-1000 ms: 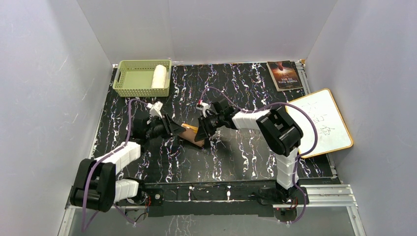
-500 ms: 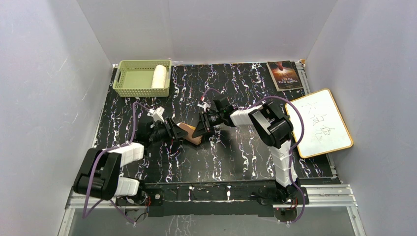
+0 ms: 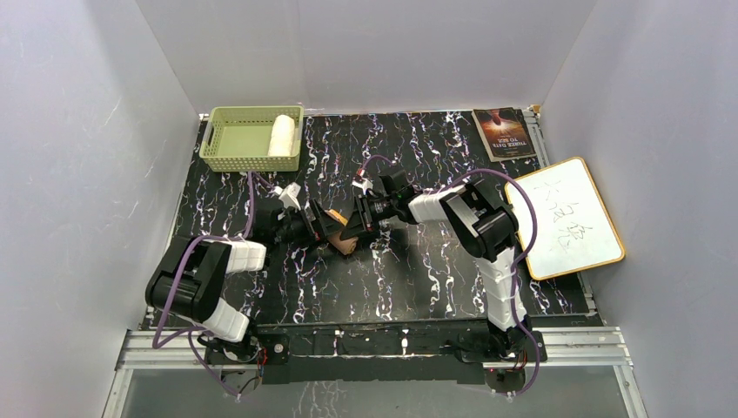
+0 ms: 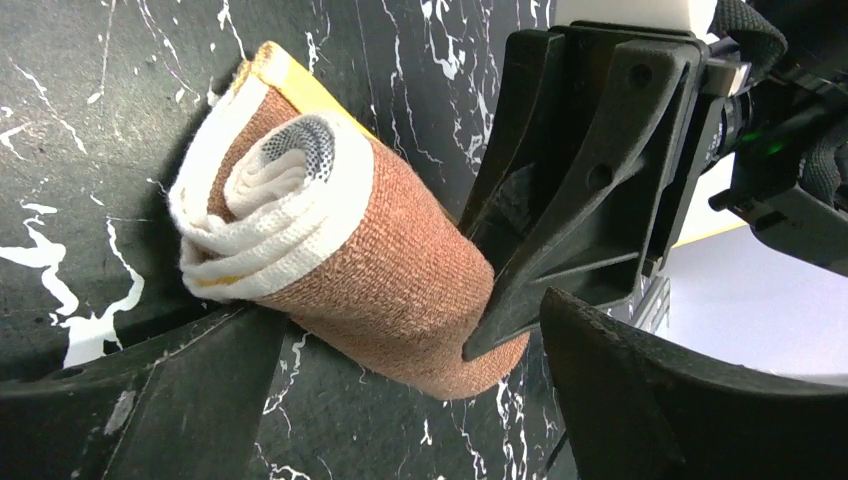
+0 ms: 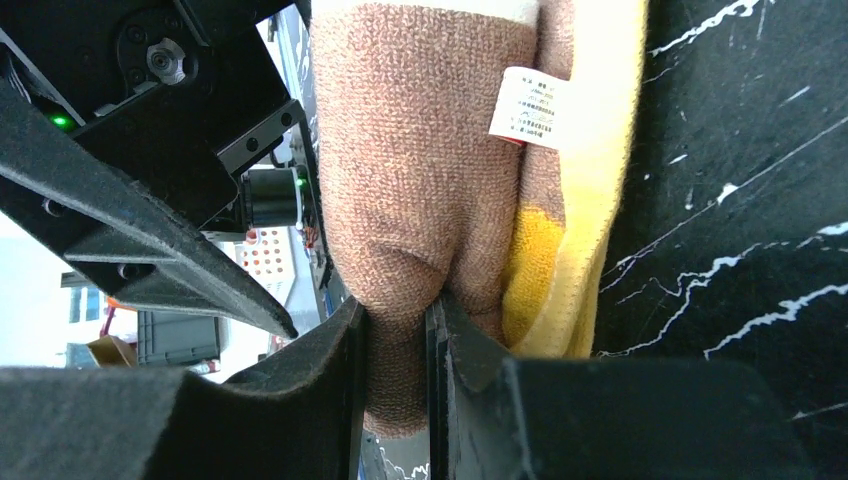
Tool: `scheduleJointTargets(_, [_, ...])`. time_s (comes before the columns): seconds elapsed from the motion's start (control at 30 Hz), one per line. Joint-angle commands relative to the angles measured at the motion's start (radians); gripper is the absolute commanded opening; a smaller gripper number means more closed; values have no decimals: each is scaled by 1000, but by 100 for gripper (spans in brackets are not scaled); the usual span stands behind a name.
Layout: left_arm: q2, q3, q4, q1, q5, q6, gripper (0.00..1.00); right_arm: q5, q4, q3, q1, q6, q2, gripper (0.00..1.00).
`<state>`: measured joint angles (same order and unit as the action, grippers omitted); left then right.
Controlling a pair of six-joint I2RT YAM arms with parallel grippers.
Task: Roll the towels
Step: Roll the towel at the center of the board.
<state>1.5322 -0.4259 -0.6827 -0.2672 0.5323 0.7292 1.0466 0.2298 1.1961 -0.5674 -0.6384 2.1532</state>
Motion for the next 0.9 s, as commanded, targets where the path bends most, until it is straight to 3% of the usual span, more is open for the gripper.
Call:
scheduleJointTargets(0.0, [-1, -6, -69, -19, -107, -1, 98, 20, 58, 2, -13, -16, 29, 0])
scheduleJointTargets(0.17, [69, 16, -157, -38, -135, 26, 98, 46, 136, -8, -14, -74, 35, 0])
scheduleJointTargets(0.3, [127, 38, -254, -43, -160, 60, 98, 75, 347, -61, -13, -217, 43, 0])
scheduleJointTargets(0.37, [162, 32, -277, -44, -163, 62, 98, 75, 371, -71, -13, -243, 44, 0])
scheduleJointTargets(0.53, [252, 11, -324, -48, -155, 51, 77, 70, 366, -81, -14, -228, 26, 0])
scheduleJointTargets(0.63, [263, 3, -318, -49, -155, 35, 65, 63, 321, -76, -13, -190, 10, 0])
scheduleJointTargets(0.87, [173, -18, -159, -50, -221, -77, 60, -128, -104, -8, -16, 163, -109, 0])
